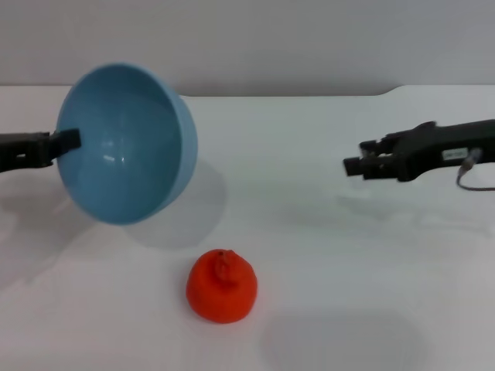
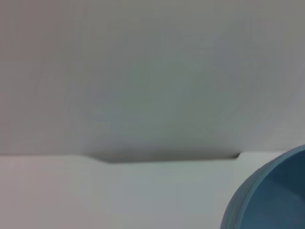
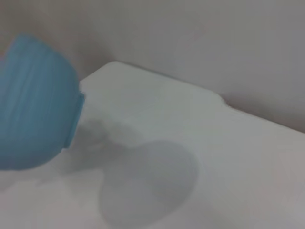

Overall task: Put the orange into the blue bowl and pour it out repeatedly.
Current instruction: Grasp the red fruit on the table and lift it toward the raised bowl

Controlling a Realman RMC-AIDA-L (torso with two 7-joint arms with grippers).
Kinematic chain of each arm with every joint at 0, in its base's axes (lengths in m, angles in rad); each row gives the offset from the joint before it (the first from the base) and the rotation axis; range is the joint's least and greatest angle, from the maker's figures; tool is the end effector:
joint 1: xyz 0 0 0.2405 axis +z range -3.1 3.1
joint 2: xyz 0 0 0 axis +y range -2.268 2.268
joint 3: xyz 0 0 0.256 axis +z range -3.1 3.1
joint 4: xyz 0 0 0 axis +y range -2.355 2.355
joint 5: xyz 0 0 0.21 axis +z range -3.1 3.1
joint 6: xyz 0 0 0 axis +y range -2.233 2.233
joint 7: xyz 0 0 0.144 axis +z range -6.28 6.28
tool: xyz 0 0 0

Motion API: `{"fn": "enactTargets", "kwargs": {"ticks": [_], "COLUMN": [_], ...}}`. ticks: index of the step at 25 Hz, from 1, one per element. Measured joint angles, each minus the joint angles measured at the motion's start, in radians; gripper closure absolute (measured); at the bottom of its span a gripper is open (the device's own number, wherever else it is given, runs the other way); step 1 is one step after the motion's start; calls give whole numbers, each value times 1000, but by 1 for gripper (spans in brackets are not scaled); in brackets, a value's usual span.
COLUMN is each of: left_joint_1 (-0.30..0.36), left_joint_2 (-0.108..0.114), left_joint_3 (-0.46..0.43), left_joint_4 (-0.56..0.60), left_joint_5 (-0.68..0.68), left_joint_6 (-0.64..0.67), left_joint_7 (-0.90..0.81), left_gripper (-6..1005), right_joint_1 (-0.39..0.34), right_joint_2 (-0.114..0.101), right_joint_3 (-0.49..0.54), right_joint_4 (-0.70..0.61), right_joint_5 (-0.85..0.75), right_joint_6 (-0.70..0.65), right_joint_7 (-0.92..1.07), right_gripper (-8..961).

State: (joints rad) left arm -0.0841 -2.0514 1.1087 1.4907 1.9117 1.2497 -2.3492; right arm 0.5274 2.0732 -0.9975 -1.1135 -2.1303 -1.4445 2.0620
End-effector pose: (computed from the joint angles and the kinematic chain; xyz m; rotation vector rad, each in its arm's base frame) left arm -0.2592 0.3049 0.0886 -2.1964 -1.1852 -0.5213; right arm 0.2126 0.3663 0.0282 -2.6698 0.8936 0.3019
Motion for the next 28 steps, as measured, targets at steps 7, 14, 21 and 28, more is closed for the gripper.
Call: {"fn": "enactTargets", "kwargs": {"ticks": [7,14,21,28], "left_joint_1": [-1,-9,-13,-13], "left_joint_2": [0,0,1,1], "left_joint_3": [-38,-69,-71,-83], "left_joint_4": [39,56,60,60], "left_joint_5": [70,169,219,234], "left_joint_6": [70,120,153,162], "left_joint_7": [-42,-83,-109,-114], "left_gripper": [1001,1001,1001,1001], "right_joint_1": [27,51,91,94], "right_joint_2": [0,1,1,3], "right_joint_3": [-158,-242,-294,-355], "right_joint_4": [26,49,105,112], "right_joint_5": [2,29,98,131], "right_joint_6": [42,54,59,56], "right_joint_7": [-7,-1,0,2], "right_gripper": [425,376,352,352]}}
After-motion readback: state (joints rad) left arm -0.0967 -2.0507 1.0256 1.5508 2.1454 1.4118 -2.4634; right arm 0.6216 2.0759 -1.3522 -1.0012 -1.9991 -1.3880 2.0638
